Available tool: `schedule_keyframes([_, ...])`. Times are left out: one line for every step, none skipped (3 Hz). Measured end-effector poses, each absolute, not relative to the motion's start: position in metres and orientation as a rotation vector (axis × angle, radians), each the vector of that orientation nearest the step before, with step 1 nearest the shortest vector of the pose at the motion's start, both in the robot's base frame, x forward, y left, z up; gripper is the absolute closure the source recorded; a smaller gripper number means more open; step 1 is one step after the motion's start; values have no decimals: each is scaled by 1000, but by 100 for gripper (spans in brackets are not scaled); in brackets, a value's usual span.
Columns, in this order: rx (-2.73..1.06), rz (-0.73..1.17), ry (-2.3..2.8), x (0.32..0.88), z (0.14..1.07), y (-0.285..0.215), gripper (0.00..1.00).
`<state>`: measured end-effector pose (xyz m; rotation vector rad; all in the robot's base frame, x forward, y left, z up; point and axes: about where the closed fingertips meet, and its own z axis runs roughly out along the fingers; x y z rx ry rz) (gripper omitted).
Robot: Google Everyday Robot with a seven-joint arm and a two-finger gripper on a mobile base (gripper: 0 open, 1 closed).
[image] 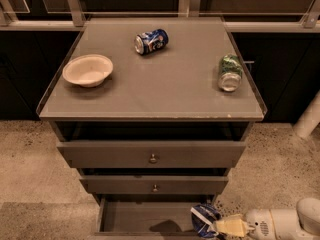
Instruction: Place blue chip bag into bottom drawer
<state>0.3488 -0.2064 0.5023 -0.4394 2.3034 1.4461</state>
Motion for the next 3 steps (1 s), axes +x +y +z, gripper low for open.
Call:
schedule_keyframes([-450,1437,2302,346,507,-204,100])
schedule_keyframes([-450,1437,2302,346,507,-204,100])
schedule_keyframes([-375,1454,2327,358,465,-204,100])
